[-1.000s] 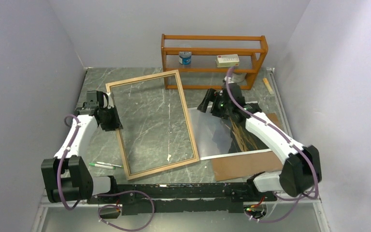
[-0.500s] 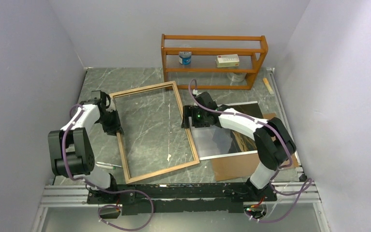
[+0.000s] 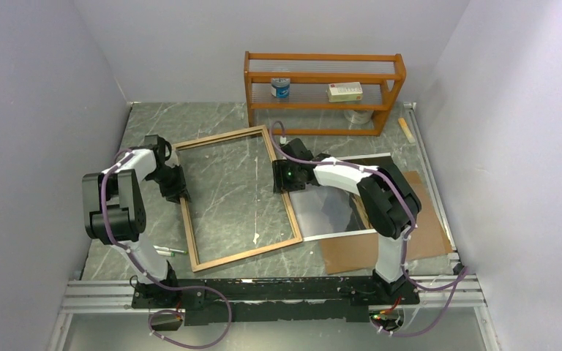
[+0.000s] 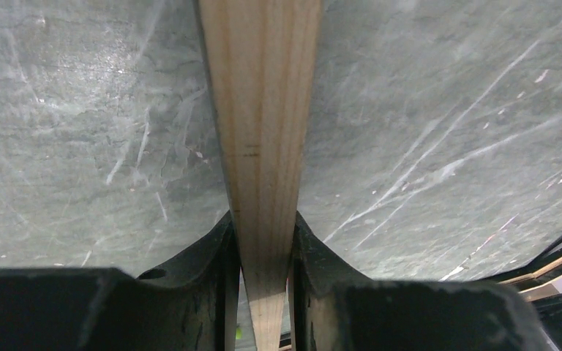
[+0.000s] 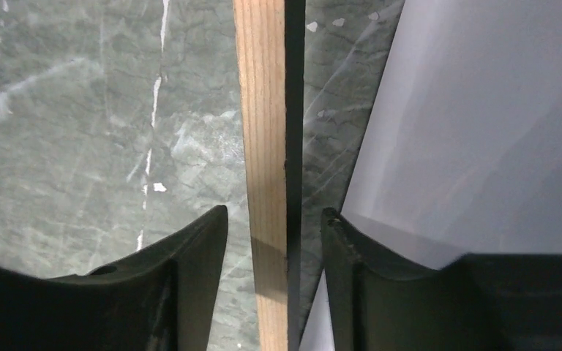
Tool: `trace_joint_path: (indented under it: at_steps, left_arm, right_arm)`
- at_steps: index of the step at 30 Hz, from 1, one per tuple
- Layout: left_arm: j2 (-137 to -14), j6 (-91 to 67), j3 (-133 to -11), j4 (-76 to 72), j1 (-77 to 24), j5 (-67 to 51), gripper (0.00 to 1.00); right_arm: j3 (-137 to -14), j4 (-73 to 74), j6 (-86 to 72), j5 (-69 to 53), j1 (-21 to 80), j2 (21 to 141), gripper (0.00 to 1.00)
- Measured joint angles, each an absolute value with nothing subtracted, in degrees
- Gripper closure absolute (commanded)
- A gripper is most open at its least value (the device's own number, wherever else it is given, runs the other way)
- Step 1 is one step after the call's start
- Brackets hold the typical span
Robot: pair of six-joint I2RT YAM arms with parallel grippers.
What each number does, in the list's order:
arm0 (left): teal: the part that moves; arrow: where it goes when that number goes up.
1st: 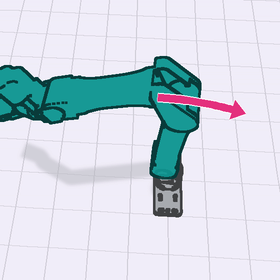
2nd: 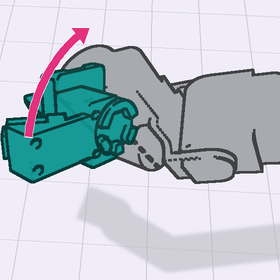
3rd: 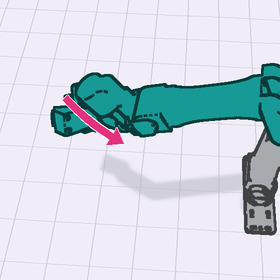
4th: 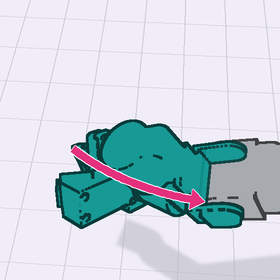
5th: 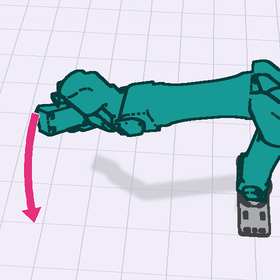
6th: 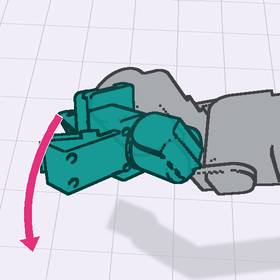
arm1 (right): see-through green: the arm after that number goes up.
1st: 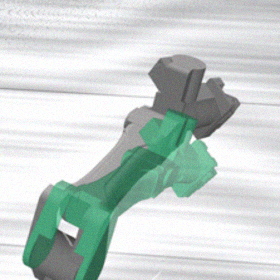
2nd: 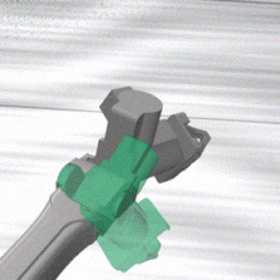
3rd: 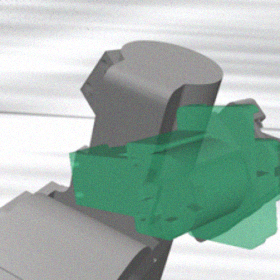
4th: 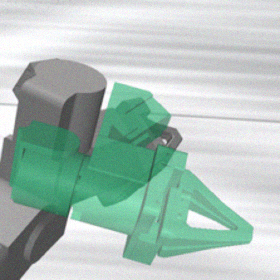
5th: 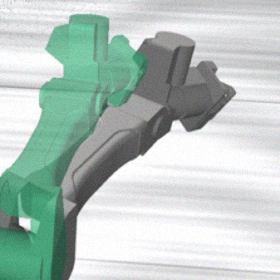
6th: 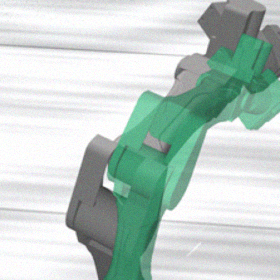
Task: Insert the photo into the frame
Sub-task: Turn over the photo frame at the center of the board.
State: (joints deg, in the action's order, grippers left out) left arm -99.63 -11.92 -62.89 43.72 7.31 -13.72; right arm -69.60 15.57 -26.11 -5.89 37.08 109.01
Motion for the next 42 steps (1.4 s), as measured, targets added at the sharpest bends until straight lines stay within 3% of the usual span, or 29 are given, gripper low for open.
trace_joint_path:
  at_steps: [3, 11, 13, 16, 28, 32, 37, 42]
  left_arm:
    - [-100.8, -12.0, -62.9, 43.7, 7.4, -13.7, 0.85]
    - [-103.9, -11.7, -65.5, 44.5, 7.7, -13.6, 0.66]
    - [-105.5, -11.8, -67.5, 44.9, 7.9, -13.5, 0.57]
    - [-107.7, -12.8, -70.4, 44.9, 8.5, -14.1, 0.55]
    - [-109.3, -14.6, -72.2, 43.7, 9.5, -15.5, 0.44]
    - [-108.1, -15.2, -71.0, 42.3, 9.6, -15.8, 0.27]
    - [-106.6, -15.7, -69.5, 40.5, 9.8, -17.1, 0.31]
    - [-105.0, -15.8, -67.3, 38.6, 10.3, -18.2, 0.43]
  right_arm:
    - [-70.3, 16.5, -25.6, -5.1, 37.3, 109.7, 0.64]
    - [-71.7, 17.3, -26.7, -4.2, 37.6, 111.0, 0.75]
    - [-71.7, 17.6, -27.9, -4.0, 37.6, 111.1, 0.78]
    - [-71.7, 18.3, -30.5, -3.8, 38.1, 111.3, 0.82]
    - [-72.1, 20.9, -37.6, -1.0, 40.6, 111.0, 0.85]
    - [-72.1, 21.8, -38.5, 0.1, 41.8, 110.8, 0.84]
    - [-71.1, 22.1, -39.2, 2.6, 43.7, 109.8, 0.84]
    - [-70.5, 23.7, -38.5, 5.3, 44.1, 107.1, 0.84]
